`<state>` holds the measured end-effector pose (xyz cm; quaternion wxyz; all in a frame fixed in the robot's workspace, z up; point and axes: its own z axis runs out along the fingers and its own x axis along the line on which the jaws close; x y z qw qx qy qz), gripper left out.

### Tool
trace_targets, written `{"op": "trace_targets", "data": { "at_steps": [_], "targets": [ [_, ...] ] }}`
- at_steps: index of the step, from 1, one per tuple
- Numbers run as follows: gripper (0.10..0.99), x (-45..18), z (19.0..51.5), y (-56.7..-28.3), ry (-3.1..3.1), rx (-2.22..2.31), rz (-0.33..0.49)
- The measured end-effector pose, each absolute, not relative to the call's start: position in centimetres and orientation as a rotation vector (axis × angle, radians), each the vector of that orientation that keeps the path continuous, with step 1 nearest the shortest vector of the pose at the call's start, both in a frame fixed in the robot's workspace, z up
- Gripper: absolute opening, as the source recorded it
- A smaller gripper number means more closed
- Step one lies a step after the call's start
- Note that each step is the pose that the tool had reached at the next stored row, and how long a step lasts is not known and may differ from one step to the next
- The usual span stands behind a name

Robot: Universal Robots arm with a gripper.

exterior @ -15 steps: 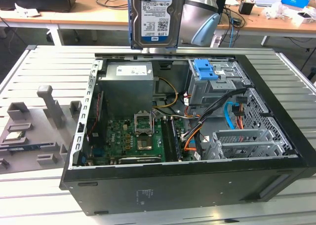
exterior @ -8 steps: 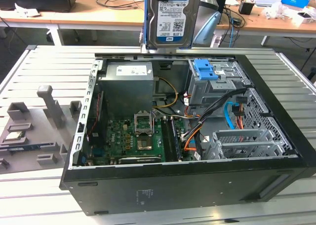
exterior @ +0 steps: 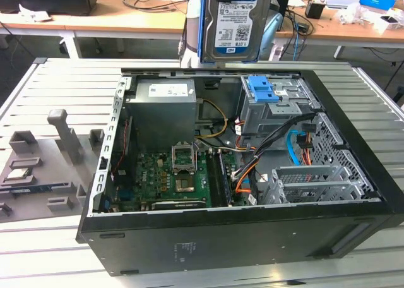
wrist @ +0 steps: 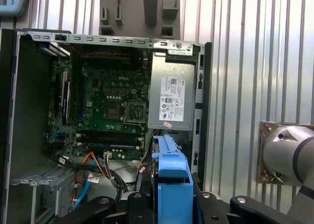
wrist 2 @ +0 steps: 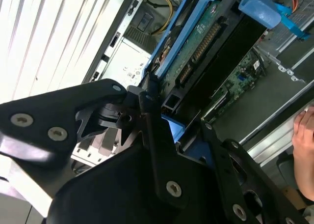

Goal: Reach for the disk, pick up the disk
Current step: 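Pick up the disk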

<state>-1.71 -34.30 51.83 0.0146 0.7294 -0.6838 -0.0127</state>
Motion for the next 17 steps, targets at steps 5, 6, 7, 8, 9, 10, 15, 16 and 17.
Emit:
{"op": "trace_targets", "data": {
  "at_steps": [5,6,7,8,9,10,15,16,17],
  "targets": [
    [0.365,-1.7,51.8,-34.4,-2.129,2.27,-0.04],
    [0.365,-1.7,51.8,-34.5,-2.129,2.27,-0.04],
    [0.365,-1.7,51.8,-34.6,-2.129,2.27,-0.04],
    [0.365,-1.7,51.8,-34.8,-2.129,2.27,-0.04],
    [0.365,-1.7,51.8,-35.0,-2.129,2.27,-0.04],
    [0.365,-1.7,51.8,-35.2,-2.129,2.27,-0.04],
    [0.365,-1.7,51.8,-36.3,-2.129,2.27,-0.04],
    [0.365,-1.7,51.8,-36.4,-2.129,2.27,-0.04],
    [0.365,-1.7,51.8,-36.5,-2.129,2.27,-0.04]
  ]
}}
